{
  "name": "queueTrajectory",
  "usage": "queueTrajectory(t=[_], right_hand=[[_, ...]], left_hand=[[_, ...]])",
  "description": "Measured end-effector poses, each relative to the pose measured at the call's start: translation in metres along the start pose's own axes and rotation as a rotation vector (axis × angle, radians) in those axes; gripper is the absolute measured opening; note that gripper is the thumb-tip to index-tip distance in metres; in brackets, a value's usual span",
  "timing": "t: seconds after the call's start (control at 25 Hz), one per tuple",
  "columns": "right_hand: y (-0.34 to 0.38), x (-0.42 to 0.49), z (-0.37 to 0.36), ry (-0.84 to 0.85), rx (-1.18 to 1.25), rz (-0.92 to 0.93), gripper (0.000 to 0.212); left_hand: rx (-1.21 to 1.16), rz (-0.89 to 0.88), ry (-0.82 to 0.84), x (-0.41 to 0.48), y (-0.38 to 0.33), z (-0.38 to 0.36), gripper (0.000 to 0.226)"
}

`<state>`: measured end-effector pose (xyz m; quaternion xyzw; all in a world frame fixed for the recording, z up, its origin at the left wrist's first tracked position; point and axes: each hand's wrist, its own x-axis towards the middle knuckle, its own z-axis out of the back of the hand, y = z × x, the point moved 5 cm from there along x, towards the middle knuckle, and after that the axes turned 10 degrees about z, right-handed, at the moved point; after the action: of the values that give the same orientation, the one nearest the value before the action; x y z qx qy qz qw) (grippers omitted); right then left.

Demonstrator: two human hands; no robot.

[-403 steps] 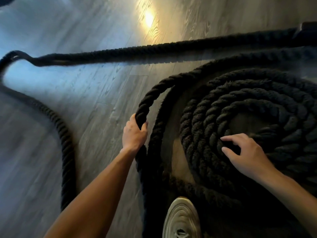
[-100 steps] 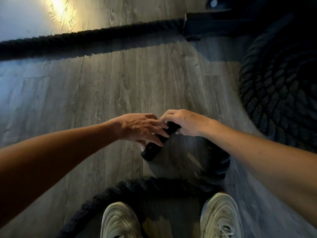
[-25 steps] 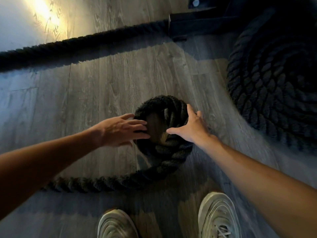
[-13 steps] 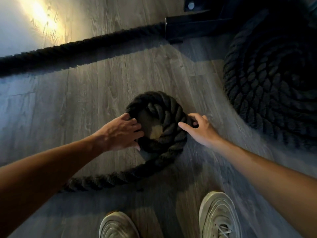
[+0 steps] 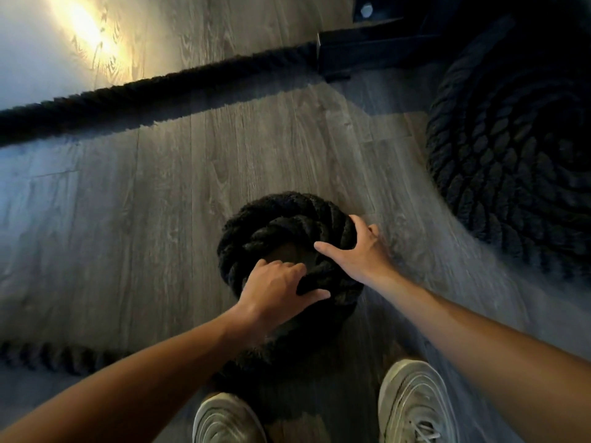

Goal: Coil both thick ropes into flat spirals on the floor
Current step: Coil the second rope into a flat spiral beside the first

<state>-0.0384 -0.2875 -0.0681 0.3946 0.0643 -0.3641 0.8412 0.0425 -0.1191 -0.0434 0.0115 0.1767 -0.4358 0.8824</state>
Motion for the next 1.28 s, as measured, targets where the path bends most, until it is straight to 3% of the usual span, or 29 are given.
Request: queueTrajectory(t=[0.12, 0.2, 0.32, 0.44, 0.52, 0.68, 0.76, 0.84, 0.96, 1.08, 1.16, 1.28], right_hand=[[-0.001, 0.002, 0.0, 0.001, -0.03, 0.031, 0.111], [0.001, 0.001, 0.001, 0.012, -0.026, 0.039, 0.111], [0.002, 0.002, 0.003, 0.027, -0.015, 0.036, 0.111], [0.006, -0.002, -0.001, 0.019, -0.071, 0.051, 0.107], [0.01, -0.005, -0.004, 0.028, -0.149, 0.089, 0.101], [0.017, 0.003, 0.006, 0.035, -0.23, 0.198, 0.093], [0.021, 0.013, 0.014, 0.0, -0.294, 0.265, 0.087], [0.026, 0.022, 0.021, -0.031, -0.324, 0.288, 0.084], [0.028, 0.033, 0.026, -0.044, -0.396, 0.264, 0.083], [0.021, 0.036, 0.027, -0.061, -0.363, 0.101, 0.097], [0.018, 0.032, 0.025, -0.095, -0.325, -0.017, 0.106], [0.019, 0.025, 0.022, -0.107, -0.361, 0.014, 0.105]], left_hand=[[0.025, -0.293, -0.231, -0.006, 0.03, 0.017, 0.042], [0.018, -0.292, -0.349, 0.004, 0.071, 0.039, 0.036], [-0.098, 0.062, -0.189, 0.039, 0.13, 0.062, 0.062], [-0.326, 0.255, 0.028, 0.055, 0.134, 0.053, 0.074], [-0.443, 0.334, -0.019, 0.051, 0.127, 0.047, 0.069], [-0.47, 0.435, -0.129, 0.023, 0.127, 0.032, 0.052], [-0.649, 0.488, -0.104, 0.009, 0.13, 0.026, 0.051], [-0.855, 0.544, -0.042, -0.004, 0.13, 0.02, 0.062], [-0.962, 0.544, 0.098, -0.017, 0.12, 0.0, 0.086], [-1.083, 0.489, 0.282, -0.02, 0.101, -0.015, 0.107], [-0.929, 0.448, 0.308, -0.016, 0.098, -0.01, 0.116], [-0.288, 0.258, 0.141, 0.005, 0.102, 0.014, 0.126]])
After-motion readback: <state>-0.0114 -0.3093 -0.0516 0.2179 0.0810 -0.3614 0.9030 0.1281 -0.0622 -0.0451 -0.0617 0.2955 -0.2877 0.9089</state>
